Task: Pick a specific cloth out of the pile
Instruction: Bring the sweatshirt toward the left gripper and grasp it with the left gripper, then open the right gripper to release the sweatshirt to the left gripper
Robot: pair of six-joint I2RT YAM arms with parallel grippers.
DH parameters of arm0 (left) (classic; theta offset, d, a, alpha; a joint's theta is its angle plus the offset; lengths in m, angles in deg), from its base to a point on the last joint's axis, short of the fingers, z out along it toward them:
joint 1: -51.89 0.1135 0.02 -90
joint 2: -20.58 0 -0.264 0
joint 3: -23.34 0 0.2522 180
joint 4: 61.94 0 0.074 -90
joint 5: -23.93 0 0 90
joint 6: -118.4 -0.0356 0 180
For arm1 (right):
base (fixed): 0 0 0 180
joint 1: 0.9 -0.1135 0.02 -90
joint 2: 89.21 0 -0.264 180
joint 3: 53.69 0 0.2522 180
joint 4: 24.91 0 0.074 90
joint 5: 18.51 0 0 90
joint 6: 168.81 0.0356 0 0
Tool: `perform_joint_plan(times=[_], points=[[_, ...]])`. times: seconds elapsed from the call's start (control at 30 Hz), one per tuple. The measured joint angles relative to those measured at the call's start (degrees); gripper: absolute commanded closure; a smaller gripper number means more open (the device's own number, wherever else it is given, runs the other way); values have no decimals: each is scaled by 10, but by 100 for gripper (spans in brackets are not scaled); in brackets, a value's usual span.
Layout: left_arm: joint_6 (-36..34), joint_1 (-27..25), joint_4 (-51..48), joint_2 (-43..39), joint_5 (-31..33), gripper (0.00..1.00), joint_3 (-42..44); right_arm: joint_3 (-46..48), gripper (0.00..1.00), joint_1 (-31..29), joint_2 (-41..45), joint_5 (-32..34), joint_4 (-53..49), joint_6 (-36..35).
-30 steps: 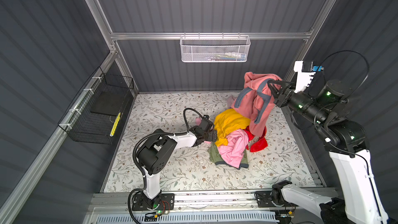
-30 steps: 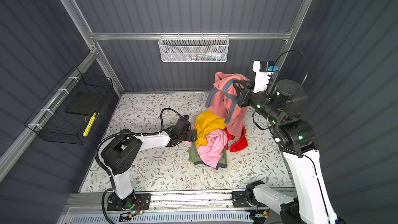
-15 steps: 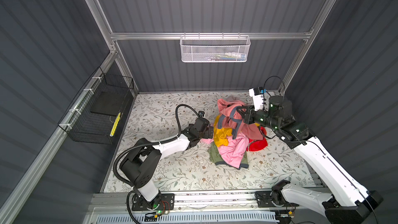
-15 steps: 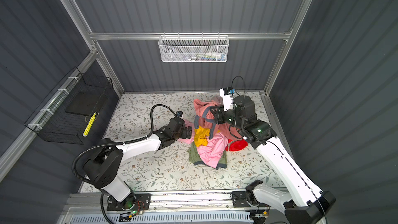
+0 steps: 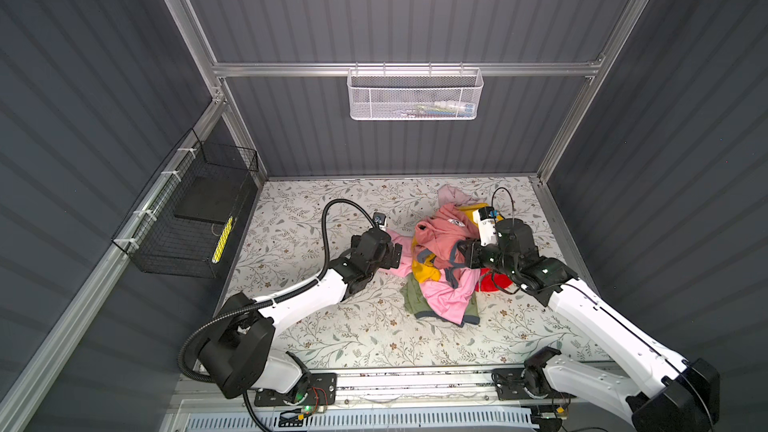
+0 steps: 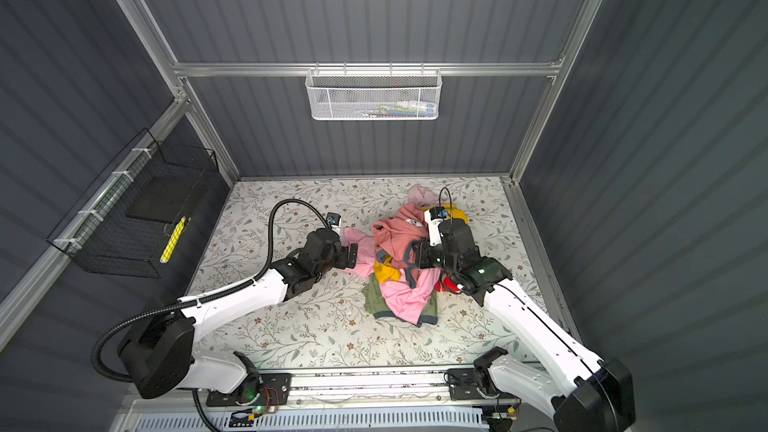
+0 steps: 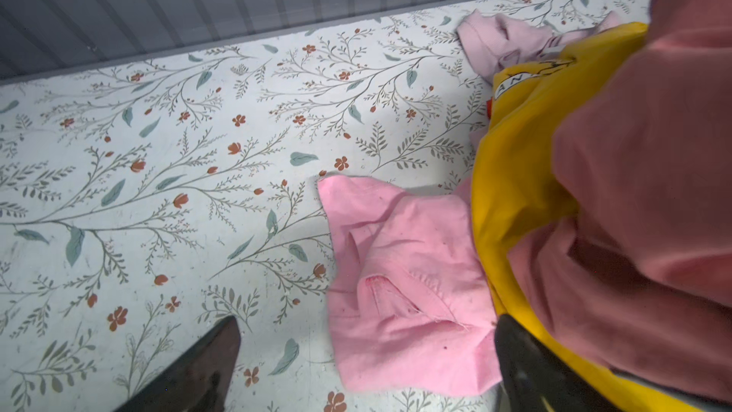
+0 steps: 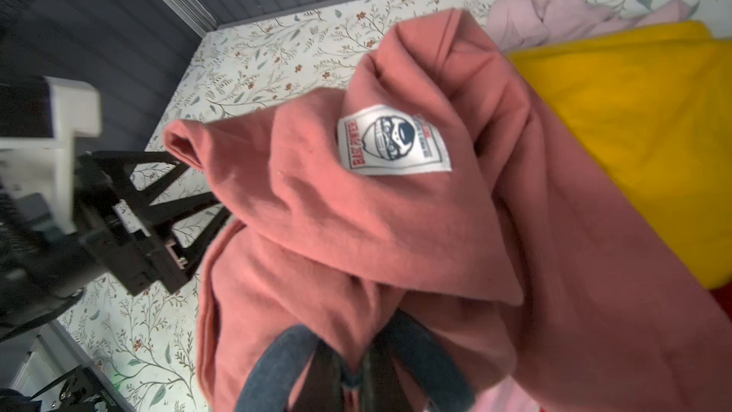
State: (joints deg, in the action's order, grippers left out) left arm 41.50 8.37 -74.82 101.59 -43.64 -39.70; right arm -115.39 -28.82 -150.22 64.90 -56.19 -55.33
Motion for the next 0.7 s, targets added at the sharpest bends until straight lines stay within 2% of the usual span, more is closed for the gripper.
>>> perform_joint_plan(times=[0.17,0.23,0.3,0.47,0.6,0.7], points=[[-30,0,6,-8,-63,0,0,17,87,0,-31,4,8,5],[-39,0,9,-8,-96,0,-1,19,77,0,-46,6,10,8],[-50,0,12,-6,-131,0,-8,25,58,0,-52,6,13,9],[-72,0,17,17,-213,0,-50,43,44,0,-37,16,17,1],[-87,-1,16,22,-266,0,-69,59,24,2,1,40,16,-2],[-100,-4,10,22,-290,0,-81,66,18,6,27,53,16,-6]])
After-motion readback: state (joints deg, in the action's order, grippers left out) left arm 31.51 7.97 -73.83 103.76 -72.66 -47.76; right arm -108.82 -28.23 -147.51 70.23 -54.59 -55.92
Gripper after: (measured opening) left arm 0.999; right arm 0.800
